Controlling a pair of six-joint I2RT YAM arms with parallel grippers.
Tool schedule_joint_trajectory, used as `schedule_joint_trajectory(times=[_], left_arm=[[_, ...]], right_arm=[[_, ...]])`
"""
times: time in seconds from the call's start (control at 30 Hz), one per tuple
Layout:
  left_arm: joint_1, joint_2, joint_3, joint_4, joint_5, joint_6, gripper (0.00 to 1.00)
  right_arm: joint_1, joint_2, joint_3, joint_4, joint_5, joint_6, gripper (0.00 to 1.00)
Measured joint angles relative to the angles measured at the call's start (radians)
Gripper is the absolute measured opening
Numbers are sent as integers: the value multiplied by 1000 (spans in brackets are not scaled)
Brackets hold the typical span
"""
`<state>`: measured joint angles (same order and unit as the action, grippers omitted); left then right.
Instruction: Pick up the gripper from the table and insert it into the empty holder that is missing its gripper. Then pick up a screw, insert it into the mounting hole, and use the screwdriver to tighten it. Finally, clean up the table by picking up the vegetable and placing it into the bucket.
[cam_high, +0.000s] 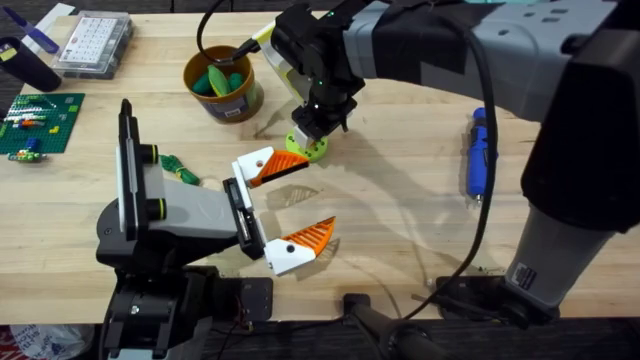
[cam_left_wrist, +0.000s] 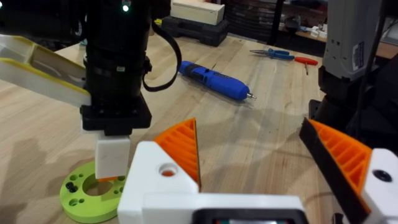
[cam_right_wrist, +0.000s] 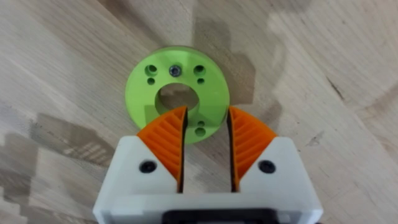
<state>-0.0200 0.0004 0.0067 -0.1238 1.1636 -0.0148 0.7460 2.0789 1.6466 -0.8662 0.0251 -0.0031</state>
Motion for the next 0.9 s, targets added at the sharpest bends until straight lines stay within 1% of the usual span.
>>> schedule_joint_trajectory(times=[0.33, 0.5, 0.73, 0.77, 0.87, 0.9], left_arm=[[0, 0, 0, 4, 0, 0, 985], [0, 0, 0, 4, 0, -1, 986], [0, 0, 0, 4, 0, -1, 986], [0, 0, 0, 4, 1, 0, 986], [0, 0, 0, 4, 0, -1, 986], [0, 0, 0, 4, 0, 0, 986]], right_arm=[[0, 0, 0, -9, -4, -2, 363], [0, -18, -3, -71, -4, -13, 363], [0, -222, -6, -165, -4, -24, 363], [0, -281, -6, -207, -4, -24, 363], [0, -308, -6, -245, -4, -24, 363], [0, -313, -6, -257, -4, -26, 333]])
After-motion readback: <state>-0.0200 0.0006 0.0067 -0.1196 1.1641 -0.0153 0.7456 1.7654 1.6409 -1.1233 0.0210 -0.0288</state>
